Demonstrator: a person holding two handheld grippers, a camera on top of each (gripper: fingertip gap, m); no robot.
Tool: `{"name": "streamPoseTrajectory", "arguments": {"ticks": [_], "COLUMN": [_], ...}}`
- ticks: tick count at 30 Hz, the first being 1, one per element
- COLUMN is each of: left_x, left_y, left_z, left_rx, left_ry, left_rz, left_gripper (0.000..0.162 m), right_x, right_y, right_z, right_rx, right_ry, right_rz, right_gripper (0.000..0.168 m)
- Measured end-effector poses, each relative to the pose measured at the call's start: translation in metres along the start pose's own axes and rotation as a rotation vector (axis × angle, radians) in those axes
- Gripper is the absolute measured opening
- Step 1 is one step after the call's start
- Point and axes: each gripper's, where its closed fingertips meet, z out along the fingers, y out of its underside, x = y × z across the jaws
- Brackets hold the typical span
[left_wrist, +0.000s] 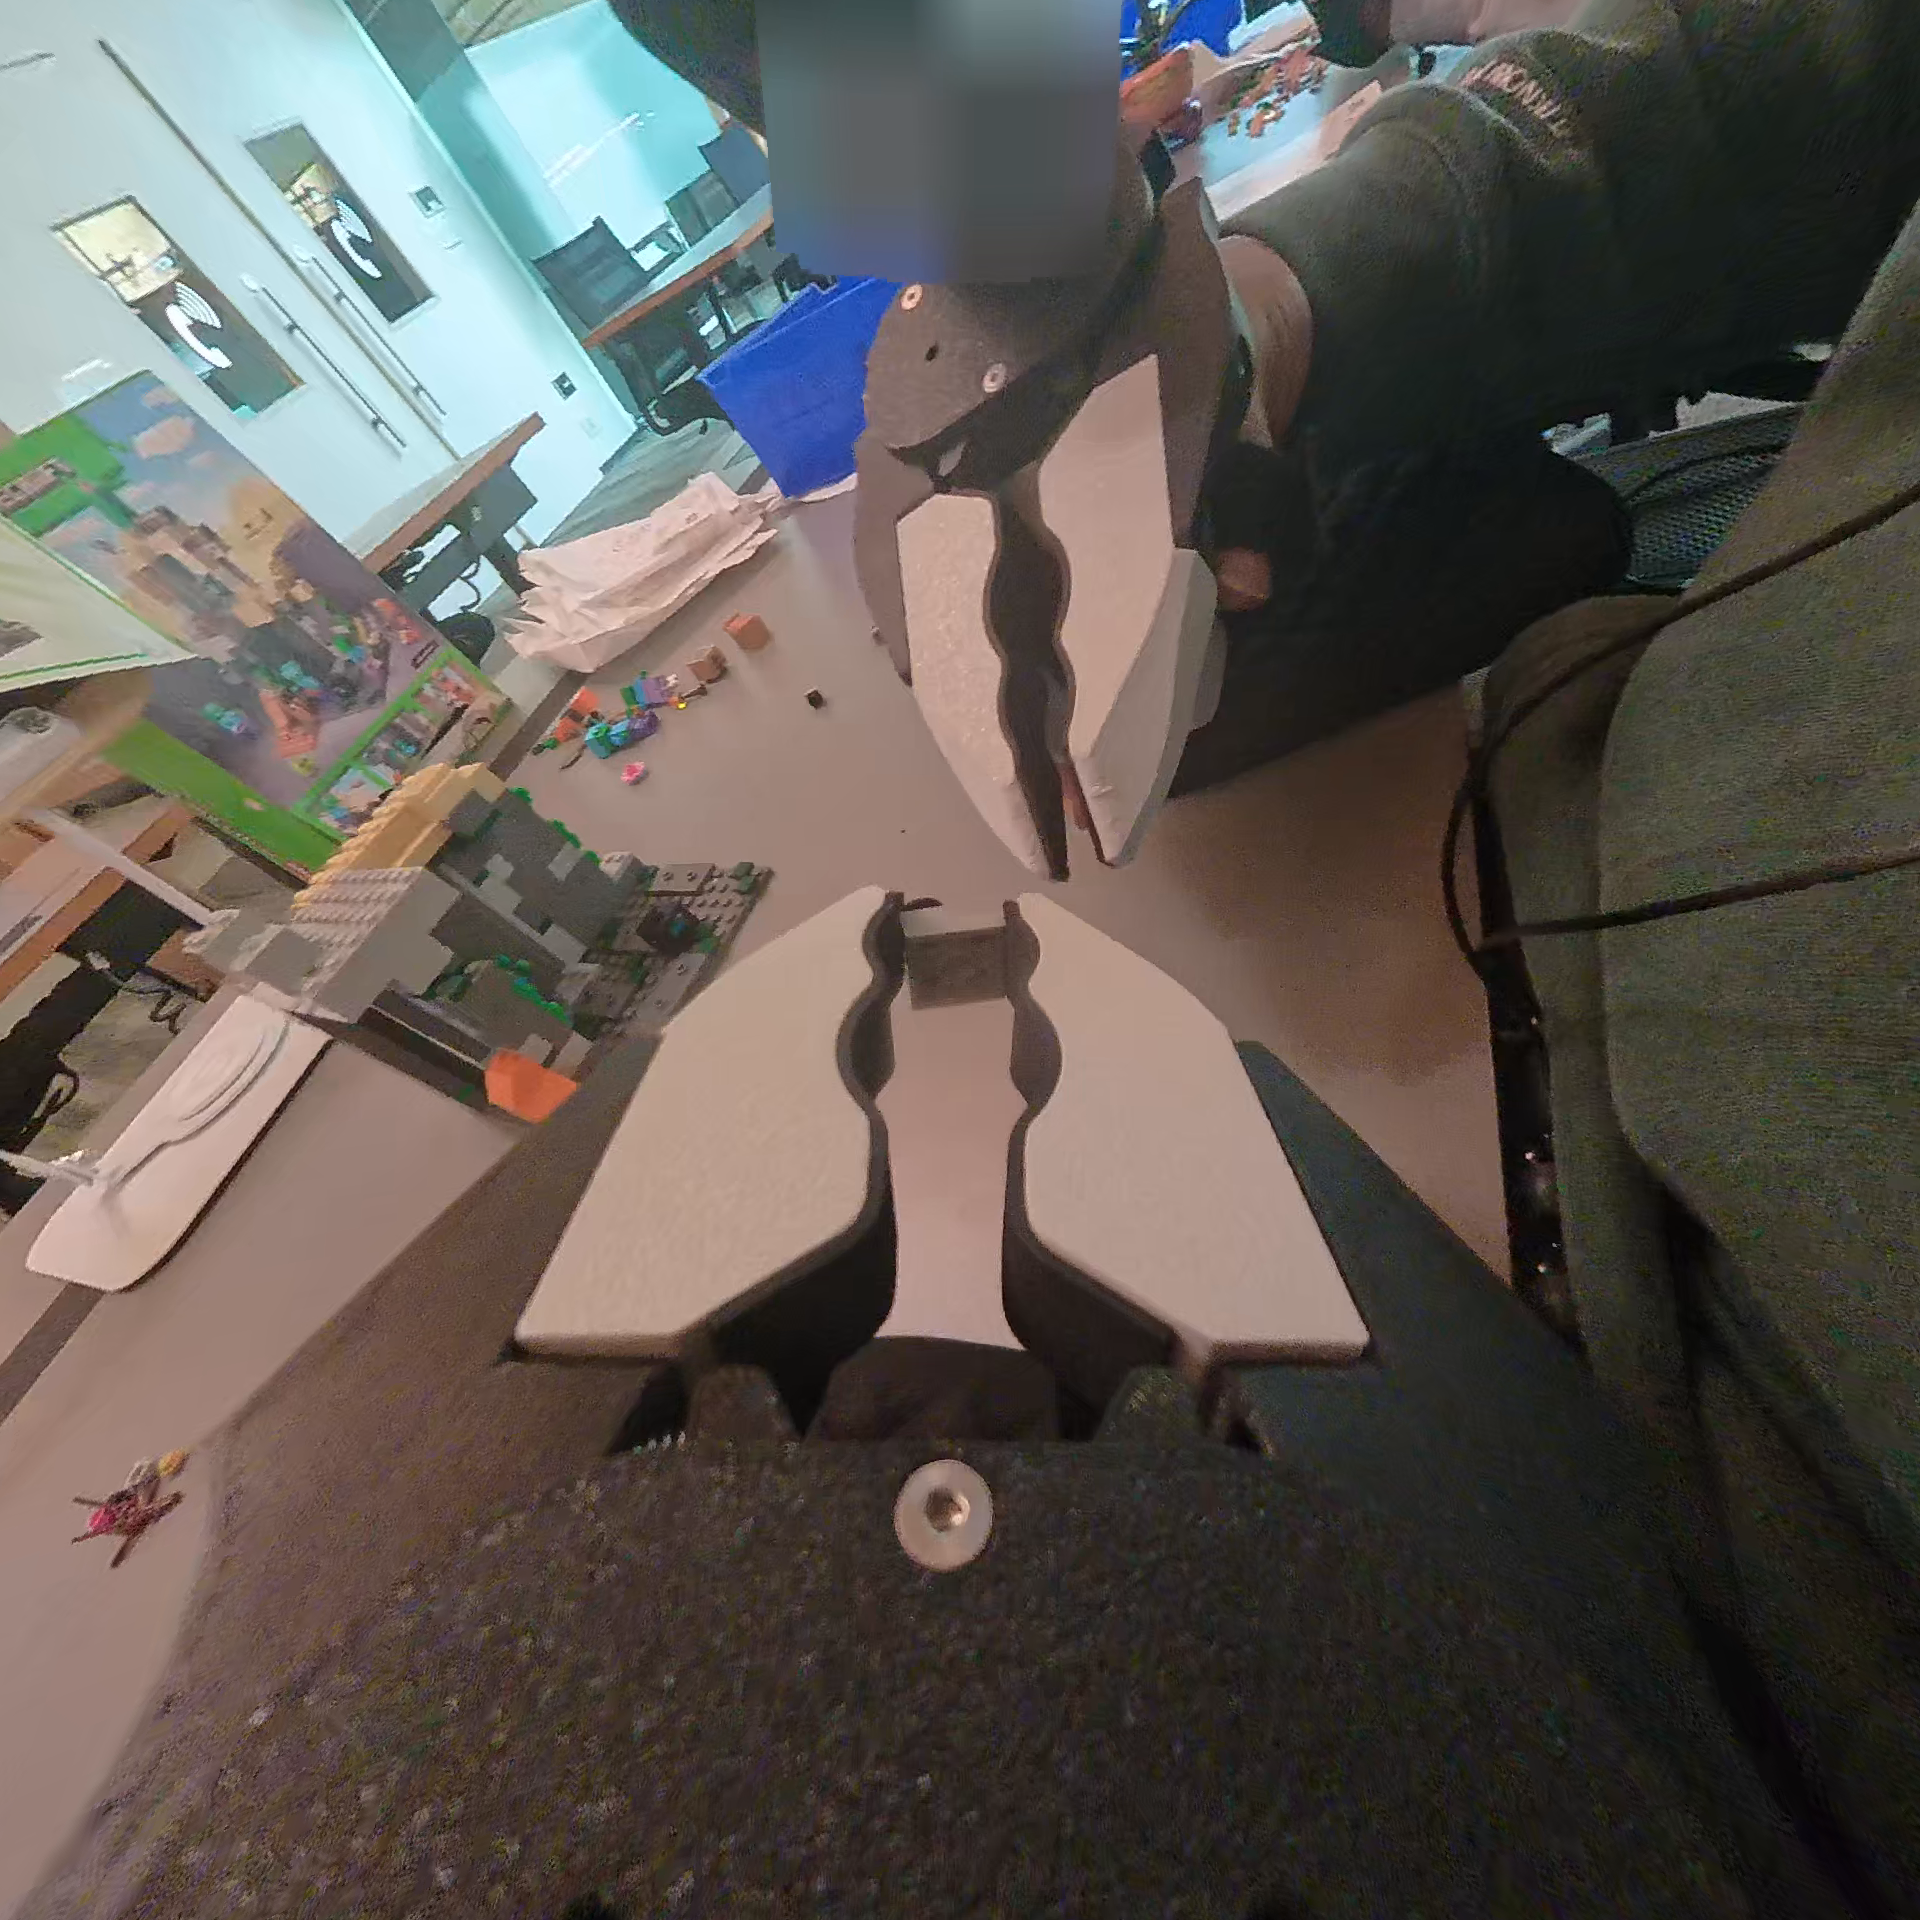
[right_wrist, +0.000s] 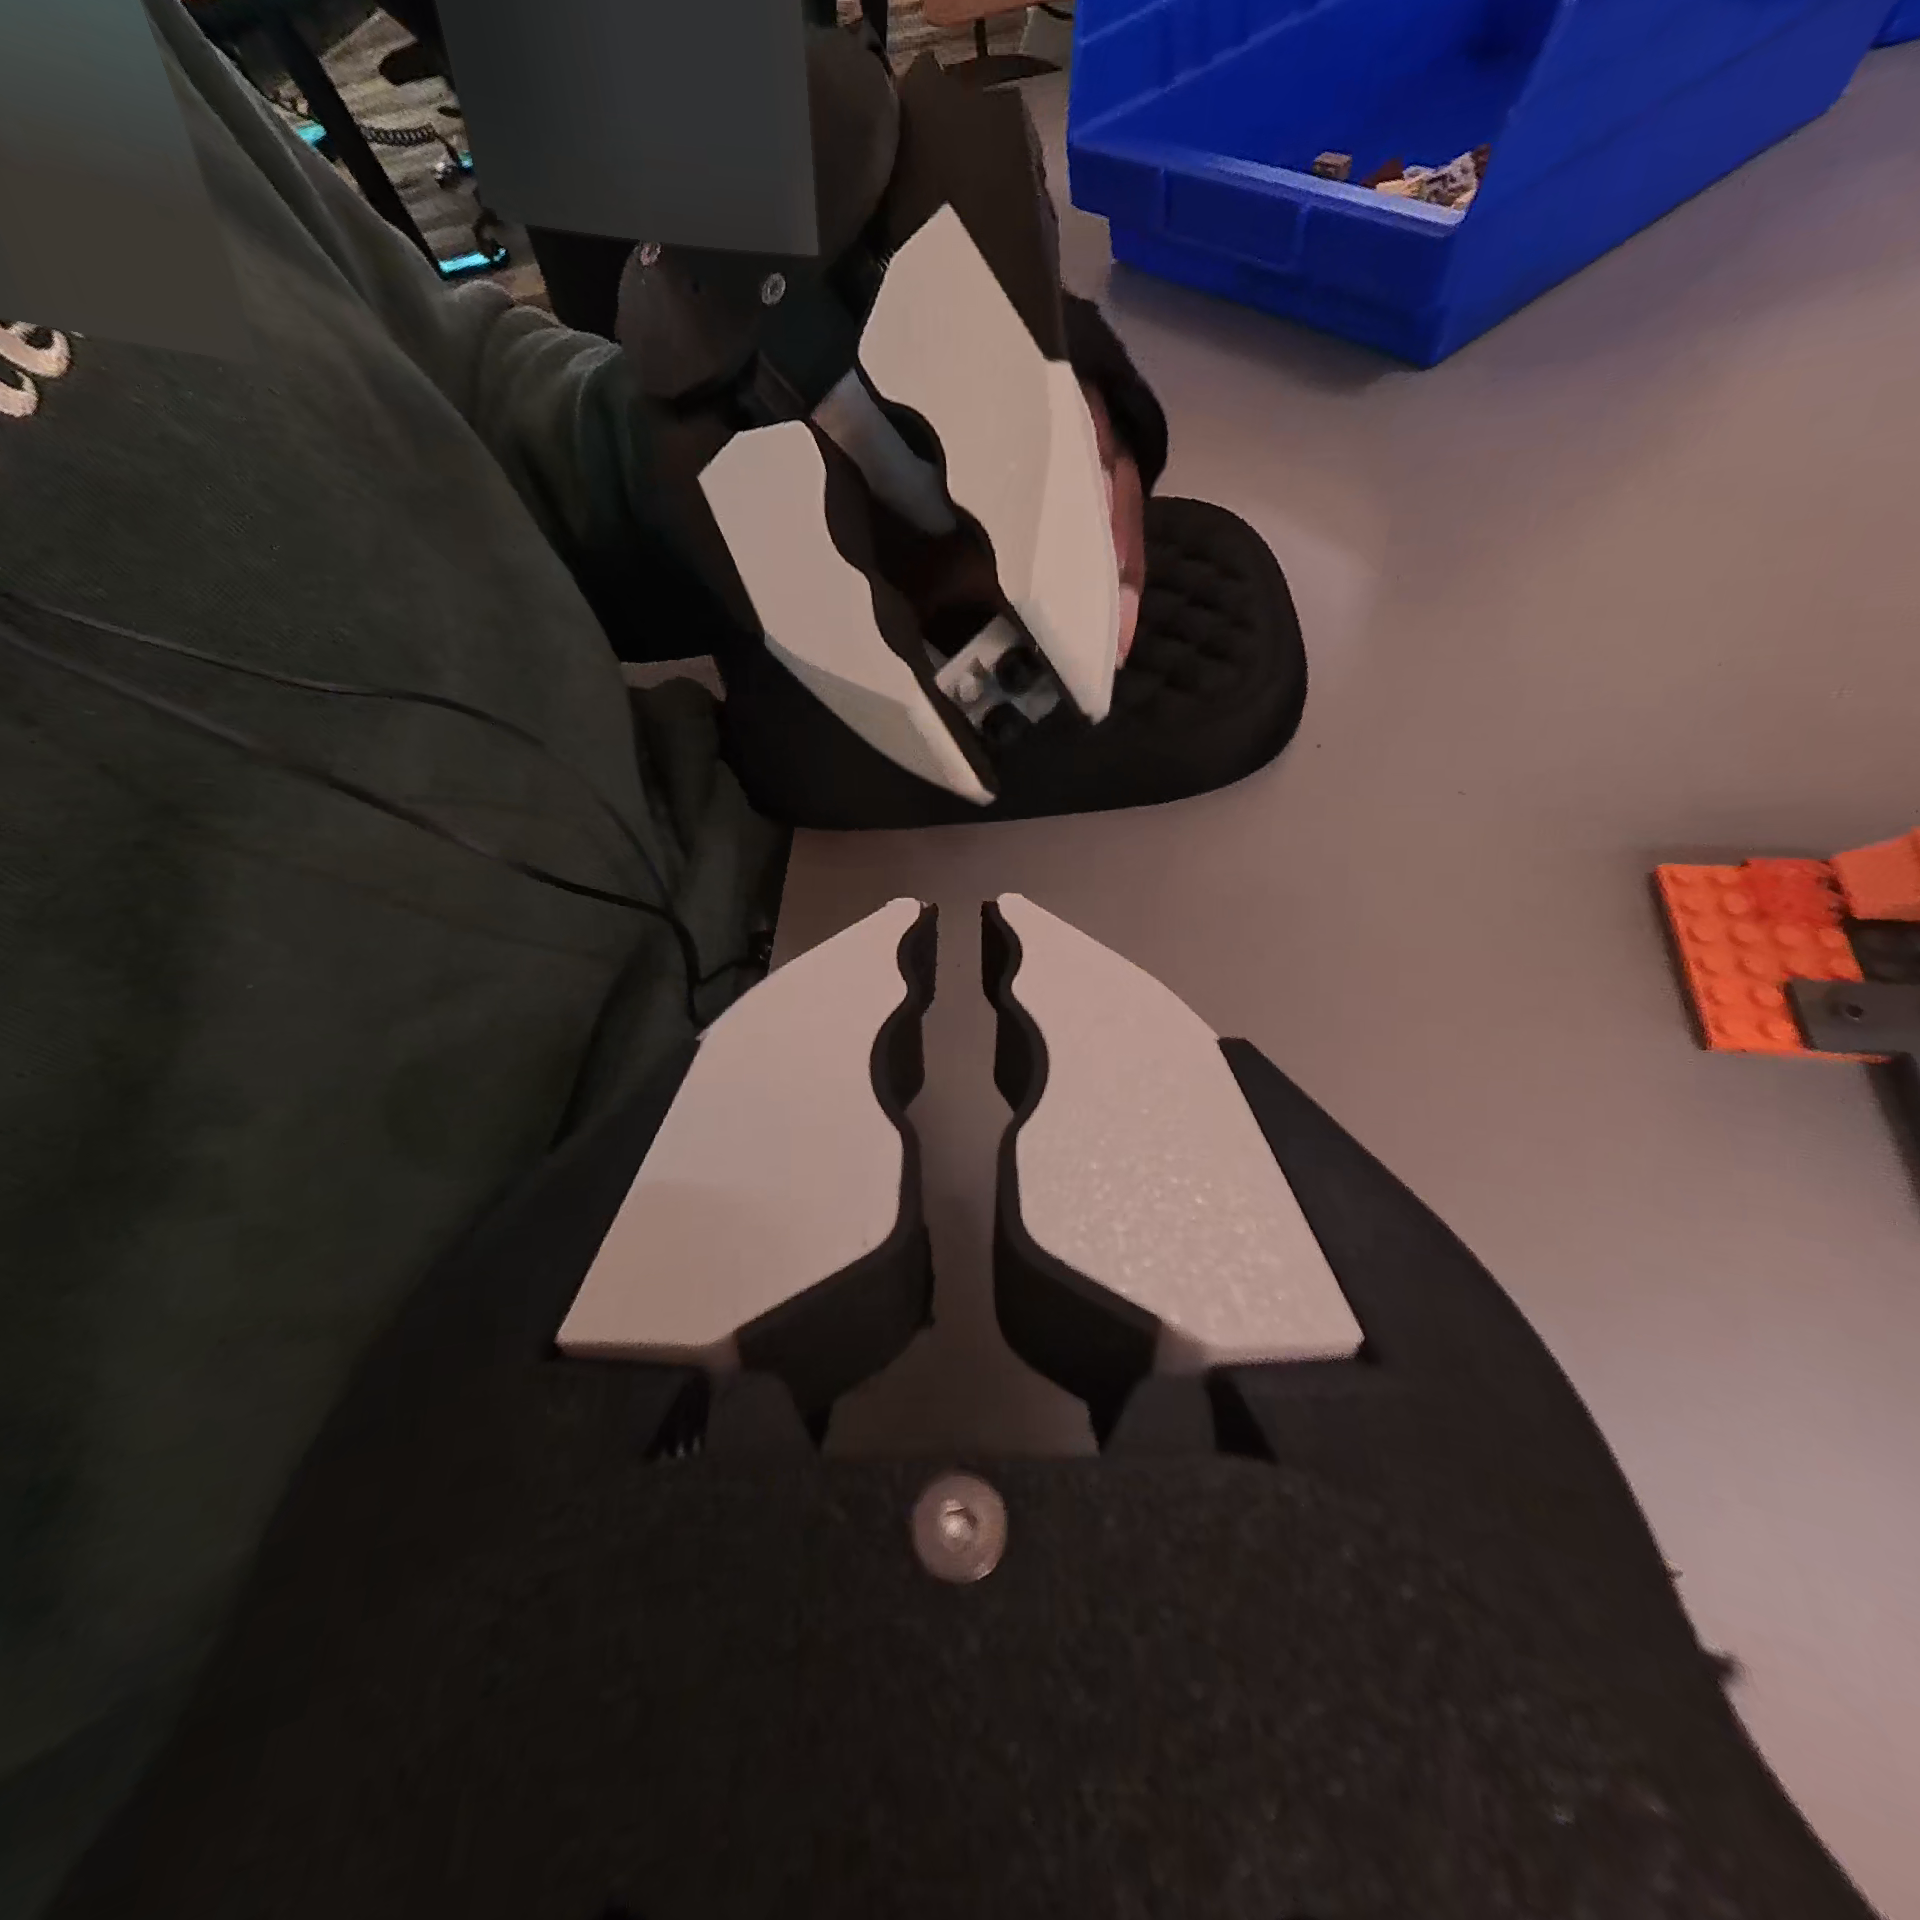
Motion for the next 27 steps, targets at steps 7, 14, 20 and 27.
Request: {"name": "streamPoseTrajectory", "arguments": {"ticks": [7, 14, 20, 27], "left_x": [0.002, -0.002, 0.004, 0.013], "left_y": [0.022, 0.018, 0.013, 0.008], "left_z": [0.007, 0.005, 0.001, -0.005], "left_rx": [-0.136, -0.133, -0.134, -0.131], "left_ry": [0.001, -0.018, -0.017, -0.015], "left_rz": [0.047, 0.053, 0.077, 0.106], "left_gripper": [0.018, 0.018, 0.018, 0.018], "right_x": [-0.019, -0.052, -0.066, -0.063], "right_y": [0.028, 0.060, 0.071, 0.079], "right_z": [0.004, 0.009, 0.017, 0.026], "right_rx": [-0.155, -0.375, -0.511, -0.648], "right_ry": [-0.090, -0.225, -0.284, -0.330], "right_rz": [-0.081, -0.233, -0.418, -0.642], "right_gripper": [0.007, 0.010, 0.011, 0.012]}}
